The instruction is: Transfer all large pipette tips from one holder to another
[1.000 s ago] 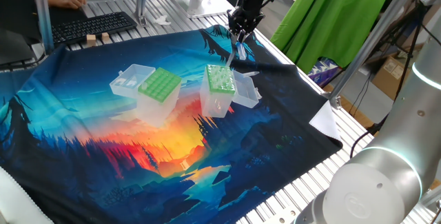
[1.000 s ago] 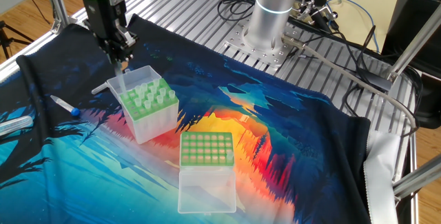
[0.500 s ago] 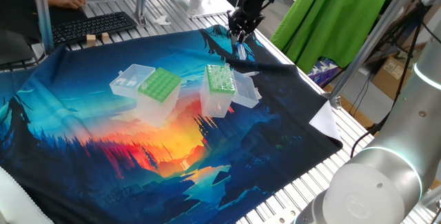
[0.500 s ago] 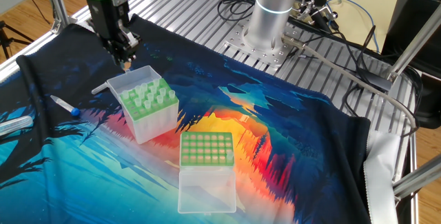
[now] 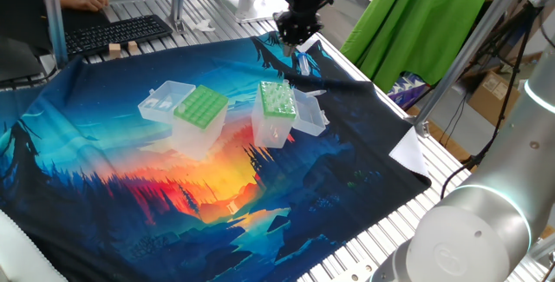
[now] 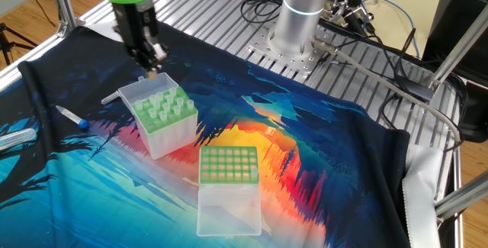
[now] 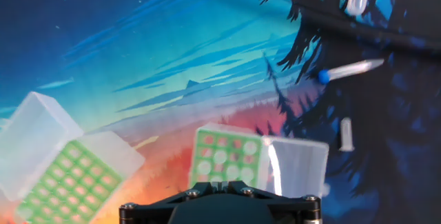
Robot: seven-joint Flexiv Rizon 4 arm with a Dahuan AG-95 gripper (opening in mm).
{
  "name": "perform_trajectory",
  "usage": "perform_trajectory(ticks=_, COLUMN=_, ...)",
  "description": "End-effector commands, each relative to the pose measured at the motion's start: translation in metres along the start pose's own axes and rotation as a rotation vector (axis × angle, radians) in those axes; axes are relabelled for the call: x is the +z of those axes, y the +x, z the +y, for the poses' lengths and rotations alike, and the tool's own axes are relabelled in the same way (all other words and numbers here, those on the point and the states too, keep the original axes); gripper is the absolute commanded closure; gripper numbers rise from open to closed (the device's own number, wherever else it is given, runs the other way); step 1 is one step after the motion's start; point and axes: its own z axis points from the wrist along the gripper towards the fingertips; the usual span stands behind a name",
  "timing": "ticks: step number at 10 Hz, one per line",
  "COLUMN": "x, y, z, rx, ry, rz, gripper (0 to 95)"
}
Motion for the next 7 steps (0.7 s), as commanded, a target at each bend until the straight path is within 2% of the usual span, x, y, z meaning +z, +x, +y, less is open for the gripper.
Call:
perform_trajectory(ticks=1, x=-0.003, y=0.012, z=0.031, rx=0.07, ry=-0.007, rz=0.012, gripper=95.0)
perform_trajectory(ticks=2, x=-0.002, y=0.019, z=0.046, rx=0.102, ry=-0.007, rz=0.014, gripper=95.0)
perform_trajectory(ticks=4, x=0.0, y=0.03, z=0.067, rx=0.14, ry=-0.008, rz=0.016, gripper=95.0)
perform_trajectory(ticks=6, x=0.004, y=0.041, z=0.086, rx=0.177, ry=-0.009, rz=0.017, gripper=95.0)
perform_trajectory(ticks=7, x=0.005, y=0.044, z=0.09, rx=0.184, ry=-0.009, rz=0.017, gripper=95.0)
